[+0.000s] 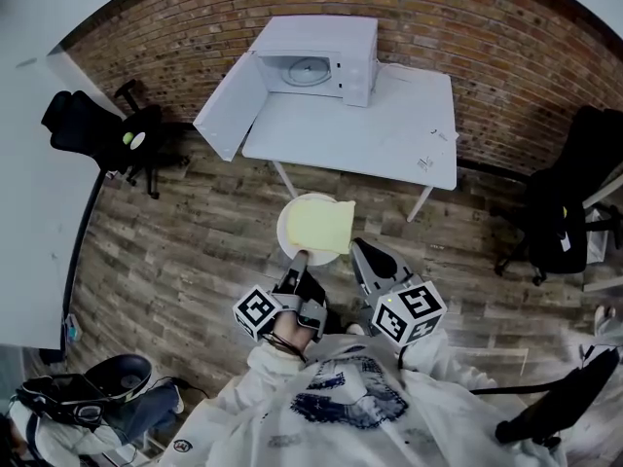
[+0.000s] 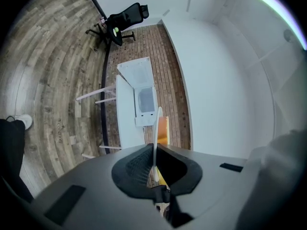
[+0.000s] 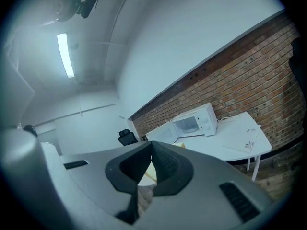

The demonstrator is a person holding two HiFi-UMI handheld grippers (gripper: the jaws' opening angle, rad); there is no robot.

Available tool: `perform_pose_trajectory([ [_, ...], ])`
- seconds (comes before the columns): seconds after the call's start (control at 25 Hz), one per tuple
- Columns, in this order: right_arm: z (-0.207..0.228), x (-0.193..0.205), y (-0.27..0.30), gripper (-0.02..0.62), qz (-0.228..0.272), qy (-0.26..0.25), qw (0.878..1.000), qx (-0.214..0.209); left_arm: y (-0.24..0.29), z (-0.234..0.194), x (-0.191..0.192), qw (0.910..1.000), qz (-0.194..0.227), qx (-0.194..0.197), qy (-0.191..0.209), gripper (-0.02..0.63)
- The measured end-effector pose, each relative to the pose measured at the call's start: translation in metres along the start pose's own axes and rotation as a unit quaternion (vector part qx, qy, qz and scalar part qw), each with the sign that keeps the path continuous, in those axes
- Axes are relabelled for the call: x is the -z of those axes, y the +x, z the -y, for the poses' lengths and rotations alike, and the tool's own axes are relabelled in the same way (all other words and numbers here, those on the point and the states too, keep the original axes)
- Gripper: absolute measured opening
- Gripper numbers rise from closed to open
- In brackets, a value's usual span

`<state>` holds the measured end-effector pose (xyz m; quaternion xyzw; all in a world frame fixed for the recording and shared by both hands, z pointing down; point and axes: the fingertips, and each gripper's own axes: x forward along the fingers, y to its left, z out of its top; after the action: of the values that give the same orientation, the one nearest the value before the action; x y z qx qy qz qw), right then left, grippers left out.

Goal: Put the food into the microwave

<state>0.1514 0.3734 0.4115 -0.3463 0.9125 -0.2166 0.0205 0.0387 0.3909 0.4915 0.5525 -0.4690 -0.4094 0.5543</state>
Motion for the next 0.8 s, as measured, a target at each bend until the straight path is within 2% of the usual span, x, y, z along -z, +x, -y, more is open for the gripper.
perform_pose_trajectory([
  [0.16,0.007,-0.004,0.012,0.014,0.001,-0.002,1.000,0.003,0.013,-0.005,-0.010,0.9999,-0.001,-0.012,0.011,0.020],
  [0.4,0.028,-0.008,0.044,0.014,-0.004,-0.003,1.000,0.015,0.050,-0.014,-0.027,0.9999,-0.013,-0.006,-0.007,0.020],
  [0.6,0.044,-0.016,0.095,0.014,-0.008,-0.008,1.000,0.026,0.093,-0.017,-0.063,0.9997,-0.022,-0.004,-0.011,0.020],
  [0.8,0.057,-0.026,0.160,0.014,-0.011,-0.006,0.999,0.040,0.141,-0.021,-0.115,0.9994,-0.033,-0.011,-0.006,0.020],
])
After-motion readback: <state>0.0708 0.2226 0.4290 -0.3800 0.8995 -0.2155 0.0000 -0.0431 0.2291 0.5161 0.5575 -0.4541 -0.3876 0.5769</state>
